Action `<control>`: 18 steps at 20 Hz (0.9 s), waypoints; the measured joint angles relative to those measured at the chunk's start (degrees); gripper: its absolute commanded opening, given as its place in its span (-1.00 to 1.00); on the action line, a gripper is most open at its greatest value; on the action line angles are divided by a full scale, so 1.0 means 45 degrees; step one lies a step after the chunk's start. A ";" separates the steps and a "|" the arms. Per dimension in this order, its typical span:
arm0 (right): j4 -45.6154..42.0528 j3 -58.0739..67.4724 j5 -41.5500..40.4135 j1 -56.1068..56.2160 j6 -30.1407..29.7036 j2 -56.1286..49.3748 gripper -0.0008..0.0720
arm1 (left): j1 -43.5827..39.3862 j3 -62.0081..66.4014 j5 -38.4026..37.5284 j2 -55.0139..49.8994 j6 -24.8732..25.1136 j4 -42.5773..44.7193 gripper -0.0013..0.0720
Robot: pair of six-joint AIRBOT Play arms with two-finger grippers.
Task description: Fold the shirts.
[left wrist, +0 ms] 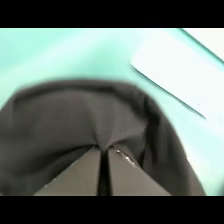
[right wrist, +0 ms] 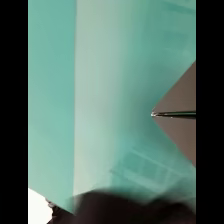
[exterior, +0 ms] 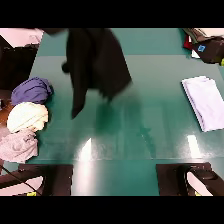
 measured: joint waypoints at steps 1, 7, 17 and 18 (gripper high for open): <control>-0.0005 0.0000 0.0005 -0.0024 0.0000 0.0112 -0.92 | -0.0345 -0.0588 -0.0141 0.0010 0.0005 0.0034 -0.90; -0.0010 0.0000 0.0505 -0.0078 0.0000 0.0665 -0.92 | -0.0957 -0.3517 -0.0175 -0.0976 -0.0699 0.0461 0.83; -0.0068 0.0000 0.1234 -0.0083 0.0000 0.0835 -0.92 | 0.0510 -0.7237 -0.2555 -0.0340 -0.1632 0.2322 0.83; -0.0083 0.0000 0.1268 -0.0083 0.0000 0.0840 -0.92 | 0.0529 -0.8029 -0.2443 -0.0136 -0.1608 0.2453 0.84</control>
